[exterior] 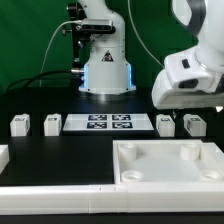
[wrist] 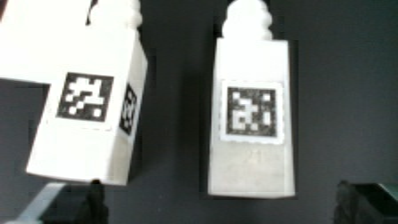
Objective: Assemble one leg
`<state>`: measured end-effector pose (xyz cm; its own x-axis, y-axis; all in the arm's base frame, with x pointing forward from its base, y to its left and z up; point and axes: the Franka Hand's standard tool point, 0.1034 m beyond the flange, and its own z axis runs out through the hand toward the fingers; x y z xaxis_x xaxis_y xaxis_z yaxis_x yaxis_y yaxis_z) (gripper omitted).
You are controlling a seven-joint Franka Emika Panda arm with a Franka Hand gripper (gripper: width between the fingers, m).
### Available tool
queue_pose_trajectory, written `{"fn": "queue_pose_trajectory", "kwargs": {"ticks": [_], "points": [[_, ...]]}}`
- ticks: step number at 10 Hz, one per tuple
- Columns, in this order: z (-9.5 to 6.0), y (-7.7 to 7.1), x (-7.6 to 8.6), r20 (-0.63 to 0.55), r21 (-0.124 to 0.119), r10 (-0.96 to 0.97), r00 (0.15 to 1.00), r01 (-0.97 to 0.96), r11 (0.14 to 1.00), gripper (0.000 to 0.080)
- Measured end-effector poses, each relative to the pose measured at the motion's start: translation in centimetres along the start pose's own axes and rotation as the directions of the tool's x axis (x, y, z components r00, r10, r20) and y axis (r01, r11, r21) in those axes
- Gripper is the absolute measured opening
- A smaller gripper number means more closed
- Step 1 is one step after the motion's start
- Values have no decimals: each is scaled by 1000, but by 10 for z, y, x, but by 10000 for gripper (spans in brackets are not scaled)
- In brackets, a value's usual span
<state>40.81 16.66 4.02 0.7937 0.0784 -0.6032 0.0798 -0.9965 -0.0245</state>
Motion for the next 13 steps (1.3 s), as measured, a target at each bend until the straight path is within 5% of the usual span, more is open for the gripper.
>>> {"fn": "queue_pose_trajectory", "kwargs": {"ticks": [9, 10, 11, 13], "points": [[15, -12, 2, 50, -14, 1, 999, 0, 1000, 649], [18, -8, -9, 169, -28, 1, 986, 3, 1000, 649], [17, -7, -3, 238, -29, 6, 971, 1, 1000, 649], [19, -13, 2, 233, -28, -1, 972, 8, 1000, 649]]}}
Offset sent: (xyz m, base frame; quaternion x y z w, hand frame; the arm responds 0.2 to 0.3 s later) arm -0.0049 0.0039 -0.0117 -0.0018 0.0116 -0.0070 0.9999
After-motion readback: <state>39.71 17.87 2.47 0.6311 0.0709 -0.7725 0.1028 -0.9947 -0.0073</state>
